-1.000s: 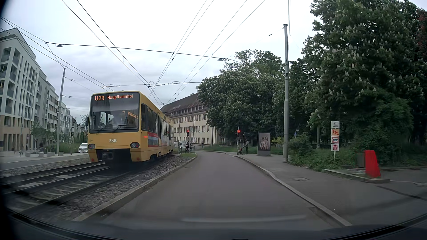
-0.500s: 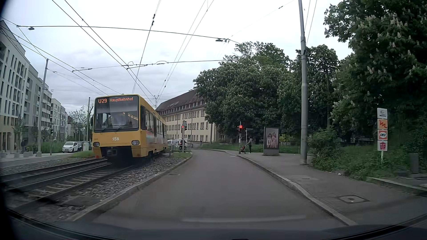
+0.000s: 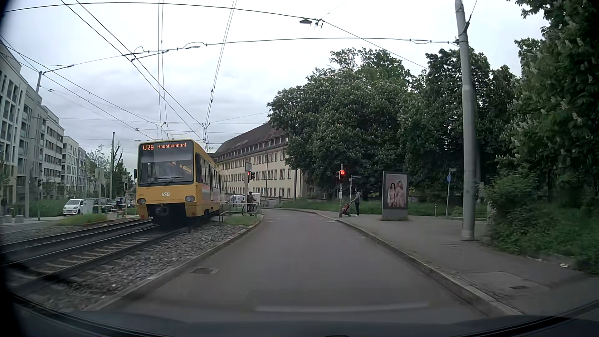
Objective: Follow the waypoints while adhering to traffic rules and regulations
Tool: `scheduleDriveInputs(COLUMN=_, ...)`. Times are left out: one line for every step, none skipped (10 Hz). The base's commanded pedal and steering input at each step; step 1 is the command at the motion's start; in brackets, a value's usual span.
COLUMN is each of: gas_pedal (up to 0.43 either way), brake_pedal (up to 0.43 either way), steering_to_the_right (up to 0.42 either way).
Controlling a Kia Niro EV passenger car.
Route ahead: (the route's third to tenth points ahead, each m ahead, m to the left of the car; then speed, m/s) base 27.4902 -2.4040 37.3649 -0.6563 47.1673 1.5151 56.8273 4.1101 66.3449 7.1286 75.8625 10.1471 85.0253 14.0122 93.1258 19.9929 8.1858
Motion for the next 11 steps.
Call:
scheduleDriveInputs(gas_pedal=0.0, brake_pedal=0.232, steering_to_the_right=0.0)
scheduleDriveInputs(gas_pedal=0.0, brake_pedal=0.232, steering_to_the_right=-0.001)
scheduleDriveInputs(gas_pedal=0.0, brake_pedal=0.232, steering_to_the_right=-0.002)
scheduleDriveInputs(gas_pedal=0.0, brake_pedal=0.232, steering_to_the_right=-0.004)
scheduleDriveInputs(gas_pedal=0.0, brake_pedal=0.232, steering_to_the_right=-0.01)
scheduleDriveInputs(gas_pedal=0.0, brake_pedal=0.238, steering_to_the_right=-0.012)
scheduleDriveInputs(gas_pedal=0.0, brake_pedal=0.238, steering_to_the_right=-0.011)
scheduleDriveInputs(gas_pedal=0.0, brake_pedal=0.256, steering_to_the_right=-0.011)
scheduleDriveInputs(gas_pedal=0.0, brake_pedal=0.256, steering_to_the_right=-0.012)
scheduleDriveInputs(gas_pedal=0.0, brake_pedal=0.262, steering_to_the_right=-0.012)
scheduleDriveInputs(gas_pedal=0.0, brake_pedal=0.268, steering_to_the_right=-0.015)
